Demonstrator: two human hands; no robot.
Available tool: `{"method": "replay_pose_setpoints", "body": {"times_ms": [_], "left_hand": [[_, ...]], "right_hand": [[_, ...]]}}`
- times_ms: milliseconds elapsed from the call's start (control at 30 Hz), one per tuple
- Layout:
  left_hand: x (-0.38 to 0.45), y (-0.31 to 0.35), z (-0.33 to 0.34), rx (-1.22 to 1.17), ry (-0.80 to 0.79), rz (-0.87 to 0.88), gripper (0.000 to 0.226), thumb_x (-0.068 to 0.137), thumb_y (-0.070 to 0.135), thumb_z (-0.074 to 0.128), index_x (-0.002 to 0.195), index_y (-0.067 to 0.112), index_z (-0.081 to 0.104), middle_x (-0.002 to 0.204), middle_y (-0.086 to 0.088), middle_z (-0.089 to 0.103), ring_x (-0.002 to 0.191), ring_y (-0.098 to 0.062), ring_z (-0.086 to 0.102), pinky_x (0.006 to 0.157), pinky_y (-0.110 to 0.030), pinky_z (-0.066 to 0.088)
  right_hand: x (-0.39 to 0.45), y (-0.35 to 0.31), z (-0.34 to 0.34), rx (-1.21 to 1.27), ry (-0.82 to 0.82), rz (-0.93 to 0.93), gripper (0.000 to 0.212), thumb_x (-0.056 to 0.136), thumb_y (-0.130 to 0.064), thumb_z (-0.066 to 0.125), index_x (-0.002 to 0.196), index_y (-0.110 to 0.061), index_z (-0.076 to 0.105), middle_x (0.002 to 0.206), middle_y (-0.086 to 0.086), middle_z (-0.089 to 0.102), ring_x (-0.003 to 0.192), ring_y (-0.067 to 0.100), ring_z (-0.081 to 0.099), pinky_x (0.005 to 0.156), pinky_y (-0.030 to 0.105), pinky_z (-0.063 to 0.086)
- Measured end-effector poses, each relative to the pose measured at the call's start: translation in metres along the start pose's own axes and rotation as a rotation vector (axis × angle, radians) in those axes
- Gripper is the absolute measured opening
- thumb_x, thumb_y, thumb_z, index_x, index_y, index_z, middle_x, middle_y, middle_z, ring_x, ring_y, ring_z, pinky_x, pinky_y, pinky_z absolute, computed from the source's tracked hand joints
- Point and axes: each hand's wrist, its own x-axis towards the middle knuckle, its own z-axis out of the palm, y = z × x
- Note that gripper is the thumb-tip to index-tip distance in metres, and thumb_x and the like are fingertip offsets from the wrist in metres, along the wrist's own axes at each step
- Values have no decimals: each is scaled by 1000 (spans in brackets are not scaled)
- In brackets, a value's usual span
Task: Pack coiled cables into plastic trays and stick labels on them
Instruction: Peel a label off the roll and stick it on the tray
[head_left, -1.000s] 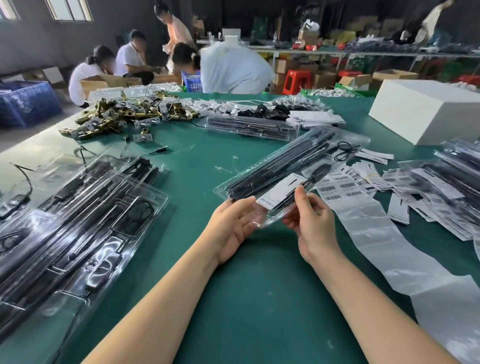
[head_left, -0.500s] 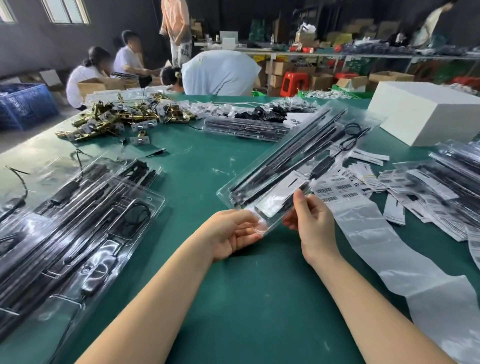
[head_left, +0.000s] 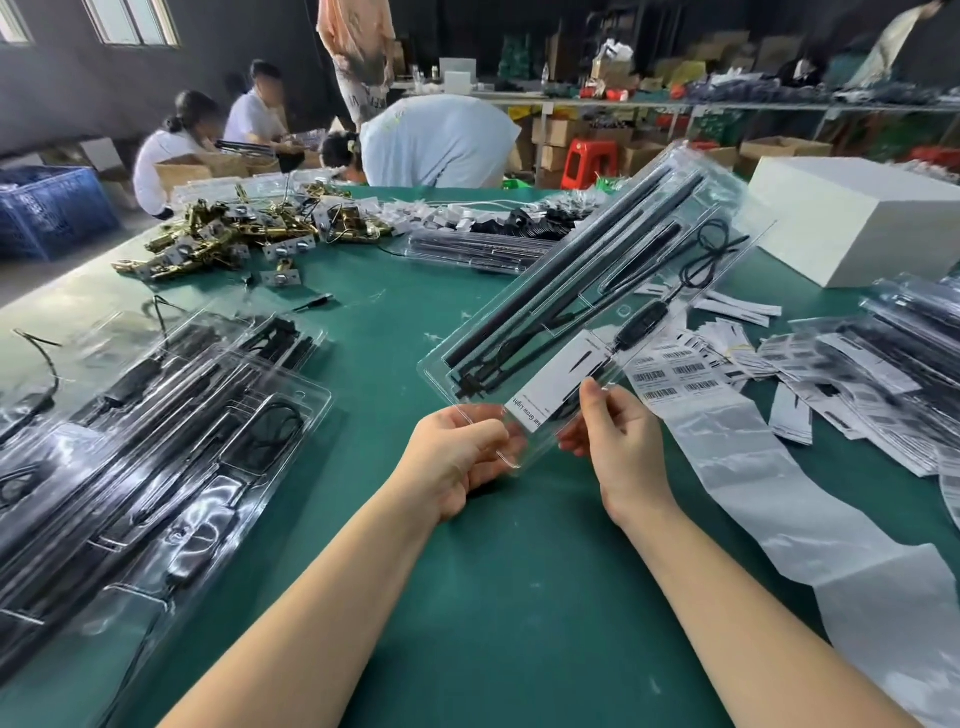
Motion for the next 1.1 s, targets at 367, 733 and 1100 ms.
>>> {"method": "replay_pose_setpoints", "body": {"times_ms": [367, 733, 1100], "left_hand": [[2, -4, -8, -31, -133, 42, 19, 87, -7, 57, 94, 10, 63, 87, -6, 75, 74, -15, 72, 59, -24, 56], [7, -2, -6, -9, 2, 35, 25, 84, -16, 50, 91, 7, 57, 74, -6, 74, 61, -15, 70, 48, -23, 53], [7, -5, -19, -85, -240, 18, 24, 84, 10, 69, 106, 9, 60, 95, -9, 74, 81, -19, 72, 61, -26, 56]], "right_hand": [[1, 0, 1, 42, 48, 37, 39, 95, -42, 55, 59, -26, 57, 51, 1, 63, 46, 11, 60, 44, 17, 44], [-3, -1, 3, -52, -22, -41, 37, 98, -36, 54, 65, -19, 56, 58, 5, 67, 49, 13, 63, 46, 16, 45], [-2, -5, 1, -16, -10, 22, 38, 99, -37, 51, 69, -13, 53, 55, 2, 66, 48, 12, 62, 45, 20, 47]]}}
